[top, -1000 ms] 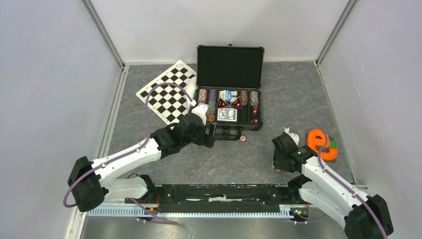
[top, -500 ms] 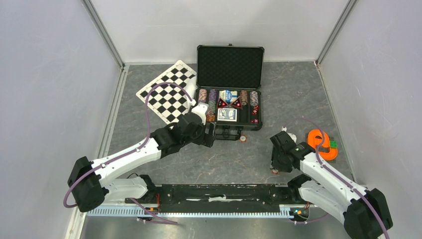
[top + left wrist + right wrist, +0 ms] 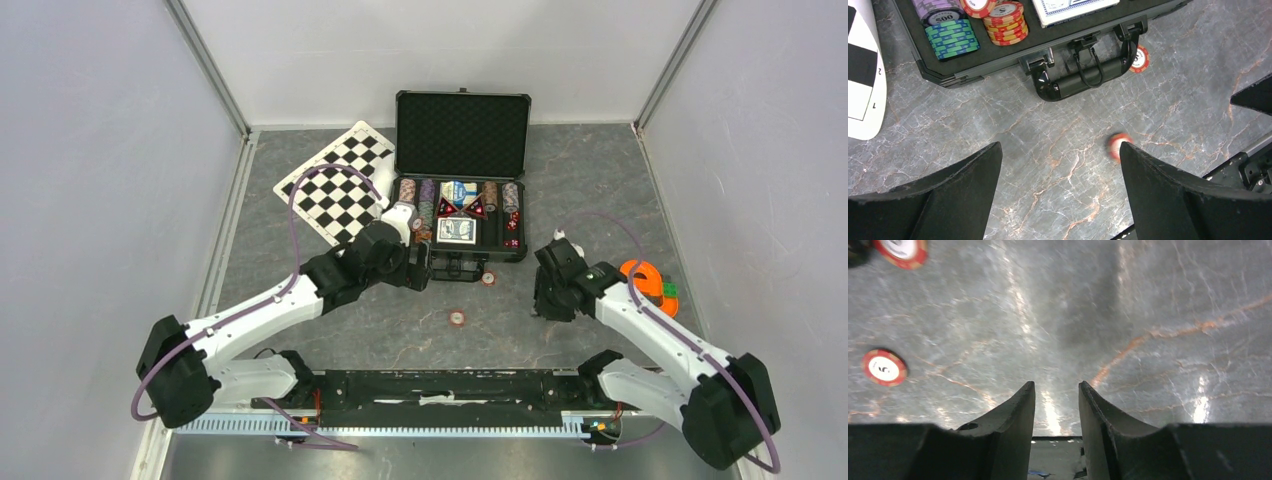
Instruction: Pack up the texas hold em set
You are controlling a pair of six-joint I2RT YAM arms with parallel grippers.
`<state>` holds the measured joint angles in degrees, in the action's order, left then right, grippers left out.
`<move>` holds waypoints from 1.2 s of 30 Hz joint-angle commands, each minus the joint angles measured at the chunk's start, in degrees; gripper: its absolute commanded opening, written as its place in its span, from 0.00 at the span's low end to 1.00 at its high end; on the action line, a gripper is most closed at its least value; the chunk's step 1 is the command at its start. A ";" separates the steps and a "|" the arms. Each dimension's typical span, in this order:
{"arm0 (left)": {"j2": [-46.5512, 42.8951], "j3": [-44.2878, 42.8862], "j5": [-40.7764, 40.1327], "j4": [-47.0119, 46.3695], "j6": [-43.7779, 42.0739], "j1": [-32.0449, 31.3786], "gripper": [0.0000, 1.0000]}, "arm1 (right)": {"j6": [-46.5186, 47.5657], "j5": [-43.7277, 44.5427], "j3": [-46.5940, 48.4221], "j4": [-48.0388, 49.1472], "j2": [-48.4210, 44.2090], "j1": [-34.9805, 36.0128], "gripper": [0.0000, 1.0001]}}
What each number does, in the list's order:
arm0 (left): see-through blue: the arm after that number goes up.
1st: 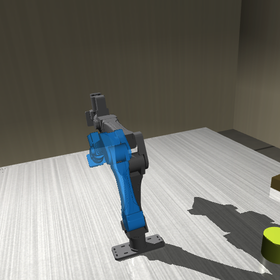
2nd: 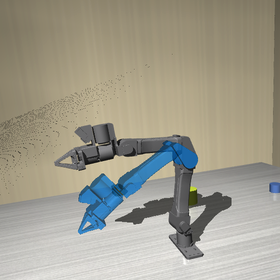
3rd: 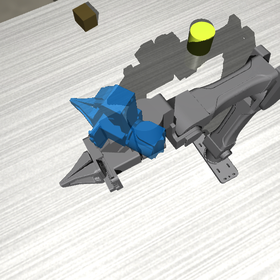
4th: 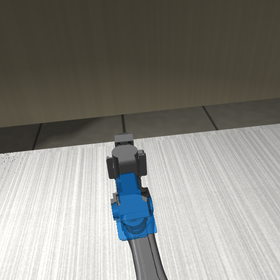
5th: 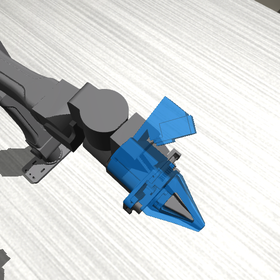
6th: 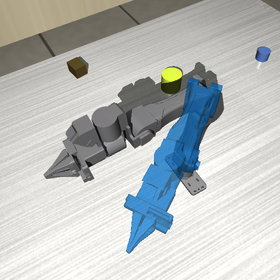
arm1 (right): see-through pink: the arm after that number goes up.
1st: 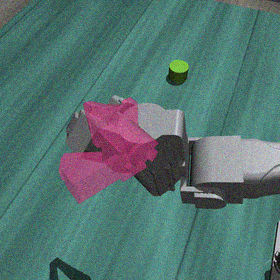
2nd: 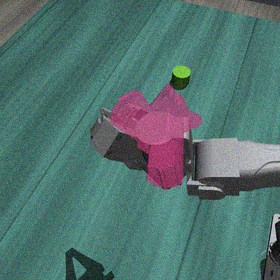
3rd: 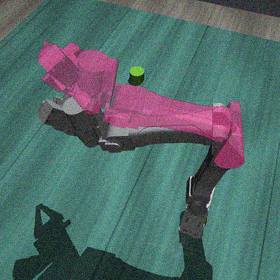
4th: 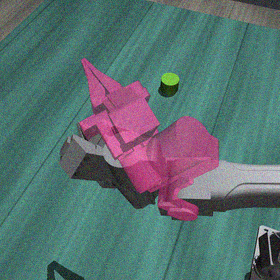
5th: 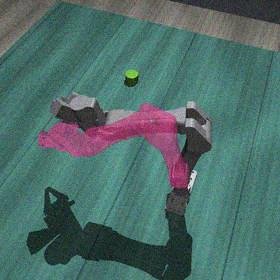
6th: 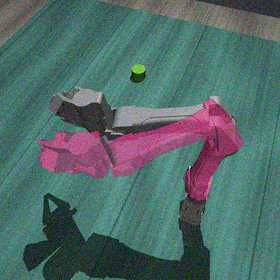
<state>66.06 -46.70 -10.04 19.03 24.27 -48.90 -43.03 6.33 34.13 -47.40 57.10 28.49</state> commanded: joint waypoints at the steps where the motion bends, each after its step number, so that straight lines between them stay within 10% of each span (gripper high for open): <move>1: 0.95 0.25 4.43 -3.10 -1.33 3.43 0.93 | 2.70 -1.31 6.39 4.60 4.57 0.16 0.47; 8: 1.06 3.35 13.49 -4.89 1.78 3.91 0.94 | 5.62 -0.03 7.16 6.70 6.62 0.60 0.61; 19: 9.05 1.17 -0.98 7.03 7.68 -12.31 1.00 | 10.34 10.37 6.84 11.36 -1.26 0.51 0.97; 36: 27.52 -6.13 -5.05 6.77 11.12 -15.00 0.95 | 14.31 14.04 2.12 14.35 -16.78 0.51 0.98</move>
<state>90.26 -49.08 -13.19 25.43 33.21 -63.77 -30.59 19.75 37.54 -35.70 41.69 28.88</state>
